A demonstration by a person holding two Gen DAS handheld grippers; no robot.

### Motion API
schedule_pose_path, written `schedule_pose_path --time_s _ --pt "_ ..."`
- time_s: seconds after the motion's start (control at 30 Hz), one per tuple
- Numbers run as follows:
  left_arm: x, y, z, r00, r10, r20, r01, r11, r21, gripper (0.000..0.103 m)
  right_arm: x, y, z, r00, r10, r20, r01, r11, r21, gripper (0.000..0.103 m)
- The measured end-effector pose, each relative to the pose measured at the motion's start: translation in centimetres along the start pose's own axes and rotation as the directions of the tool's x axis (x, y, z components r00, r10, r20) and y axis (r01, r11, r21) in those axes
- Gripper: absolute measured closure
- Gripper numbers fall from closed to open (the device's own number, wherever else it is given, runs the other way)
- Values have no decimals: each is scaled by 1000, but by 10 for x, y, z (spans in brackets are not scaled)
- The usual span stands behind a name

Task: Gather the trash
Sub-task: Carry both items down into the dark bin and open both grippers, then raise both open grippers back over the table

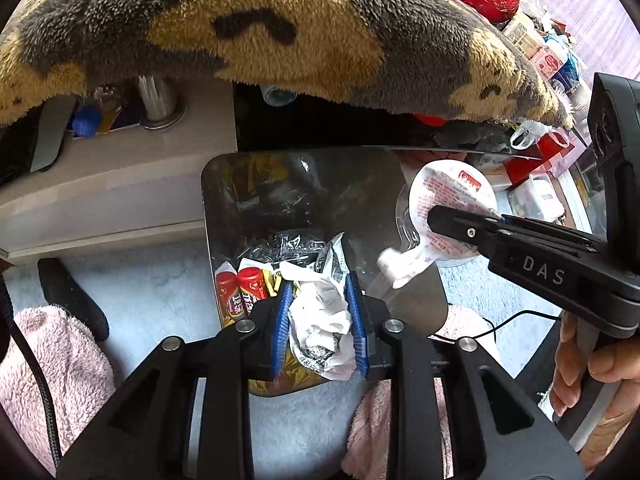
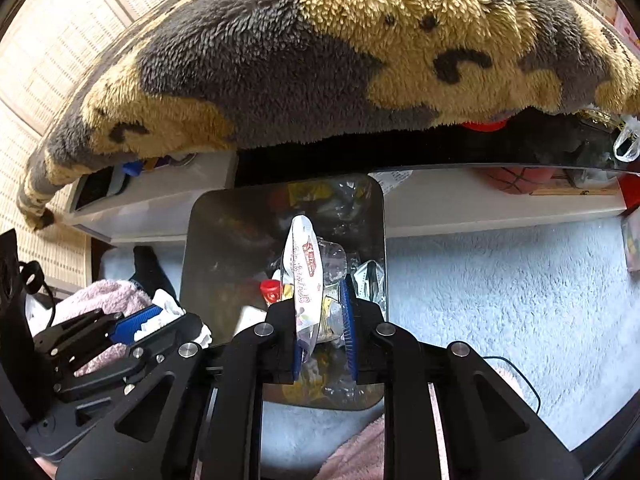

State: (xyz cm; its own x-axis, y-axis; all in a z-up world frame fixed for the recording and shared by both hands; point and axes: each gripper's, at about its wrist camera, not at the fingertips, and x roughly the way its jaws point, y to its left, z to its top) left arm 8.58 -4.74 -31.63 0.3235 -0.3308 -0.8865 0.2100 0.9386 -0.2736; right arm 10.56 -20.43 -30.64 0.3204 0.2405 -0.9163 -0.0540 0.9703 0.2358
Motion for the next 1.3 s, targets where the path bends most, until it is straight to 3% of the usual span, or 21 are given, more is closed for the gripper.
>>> schedule_pose_path --time_s 0.13,0.23,0.4,0.6,0.67,0.77,0.97,1.1,1.3 --pt "-3 1 2 1000 6 8 -6 1000 -1 74 -1 1 5 1000 15 0 -15 1000 11 77" --pt "-7 1 4 1000 6 14 -6 1000 -4 70 -5 1 7 1000 16 12 -17 1000 19 61" --pt "-15 1 5 999 17 36 -17 1000 4 49 -14 1 9 999 14 36 -15 1000 25 57" --pt "-27 -2 7 997 33 64 -34 999 17 25 -28 -3 8 997 22 74 -26 998 61 44" --pt "-32 -2 7 997 32 72 -34 999 23 15 -34 -6 7 995 17 97 -25 996 82 33" --pt "-42 0 10 996 29 85 -31 999 22 8 -46 -9 6 989 -2 146 -14 994 109 18" --pt "-70 4 23 991 17 132 -19 1000 11 8 -83 -10 9 967 -29 252 4 995 99 5" --pt "-97 5 39 980 22 196 -25 1000 12 8 -117 -12 21 941 -39 336 10 996 89 4" --pt "-122 8 70 963 57 262 -64 998 17 8 -148 -11 59 921 -24 390 7 999 45 4"
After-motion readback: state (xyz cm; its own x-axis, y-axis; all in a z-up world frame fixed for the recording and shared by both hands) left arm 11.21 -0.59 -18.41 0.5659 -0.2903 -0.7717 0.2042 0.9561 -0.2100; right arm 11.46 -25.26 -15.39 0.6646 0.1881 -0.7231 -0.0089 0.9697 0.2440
